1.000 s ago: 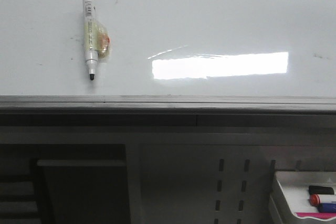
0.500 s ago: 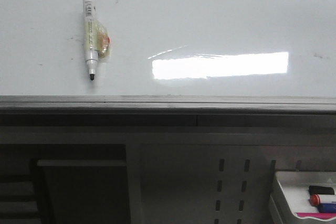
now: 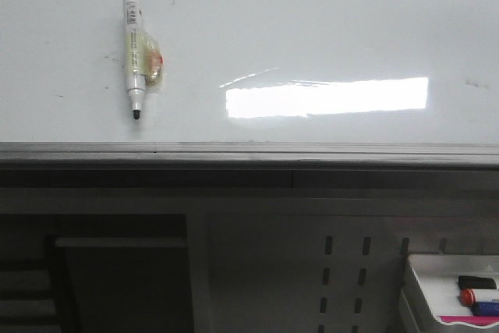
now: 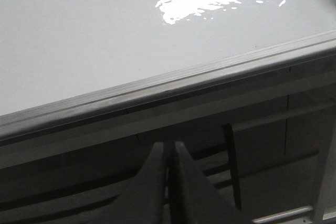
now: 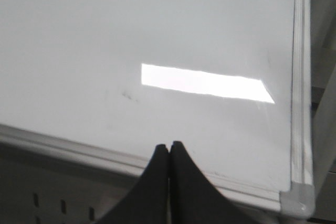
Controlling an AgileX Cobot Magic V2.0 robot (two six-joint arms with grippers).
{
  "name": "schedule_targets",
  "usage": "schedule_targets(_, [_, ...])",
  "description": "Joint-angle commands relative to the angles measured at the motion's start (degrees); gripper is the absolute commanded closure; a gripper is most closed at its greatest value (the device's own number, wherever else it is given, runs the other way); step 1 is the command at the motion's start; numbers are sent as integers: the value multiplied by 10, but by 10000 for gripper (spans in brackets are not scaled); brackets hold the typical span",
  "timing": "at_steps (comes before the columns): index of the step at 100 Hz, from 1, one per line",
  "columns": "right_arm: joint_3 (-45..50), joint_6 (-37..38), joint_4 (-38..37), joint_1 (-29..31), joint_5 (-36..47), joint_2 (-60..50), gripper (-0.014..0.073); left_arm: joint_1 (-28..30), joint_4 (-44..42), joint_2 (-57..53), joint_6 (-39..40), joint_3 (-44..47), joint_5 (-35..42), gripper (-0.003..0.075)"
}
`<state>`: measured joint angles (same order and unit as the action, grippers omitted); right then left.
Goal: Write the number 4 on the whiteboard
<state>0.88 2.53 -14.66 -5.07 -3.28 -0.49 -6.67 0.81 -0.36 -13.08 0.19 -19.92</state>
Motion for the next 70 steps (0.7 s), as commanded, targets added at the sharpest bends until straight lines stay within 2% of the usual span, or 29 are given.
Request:
schedule_targets(1, [10, -1, 57, 3, 67, -9, 659, 1, -3, -14, 6, 20, 21, 741])
schedule_targets(23, [10, -1, 157, 3, 48, -9, 659, 1, -3, -14, 6, 20, 21, 741])
schedule_targets(52, [10, -1, 215, 3, 54, -9, 659, 1, -3, -14, 6, 20, 22, 741])
schedule_targets(70, [10, -1, 216, 3, 52, -9, 659, 1, -3, -14, 6, 20, 22, 741])
